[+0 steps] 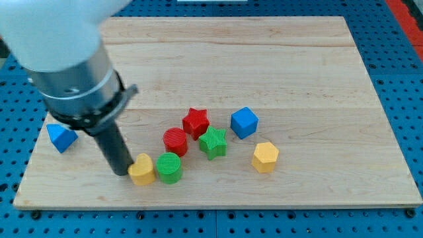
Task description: Push the yellow heart to the bottom side of the green circle
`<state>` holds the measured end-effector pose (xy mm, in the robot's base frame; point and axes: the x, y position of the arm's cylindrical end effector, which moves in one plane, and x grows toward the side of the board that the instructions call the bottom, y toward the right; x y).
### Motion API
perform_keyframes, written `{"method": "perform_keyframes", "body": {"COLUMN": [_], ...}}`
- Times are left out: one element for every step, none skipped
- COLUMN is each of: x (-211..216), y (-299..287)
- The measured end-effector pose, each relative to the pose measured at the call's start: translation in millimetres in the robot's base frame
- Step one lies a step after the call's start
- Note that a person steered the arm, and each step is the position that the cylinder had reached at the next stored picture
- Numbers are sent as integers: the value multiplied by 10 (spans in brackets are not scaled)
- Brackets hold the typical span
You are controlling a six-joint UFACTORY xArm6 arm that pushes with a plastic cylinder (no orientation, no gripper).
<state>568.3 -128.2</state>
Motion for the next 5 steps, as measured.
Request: {"method": "perform_keyframes", "body": {"x": [107,135,-34,-150,-150], "y": [12,165,550,879,888]}}
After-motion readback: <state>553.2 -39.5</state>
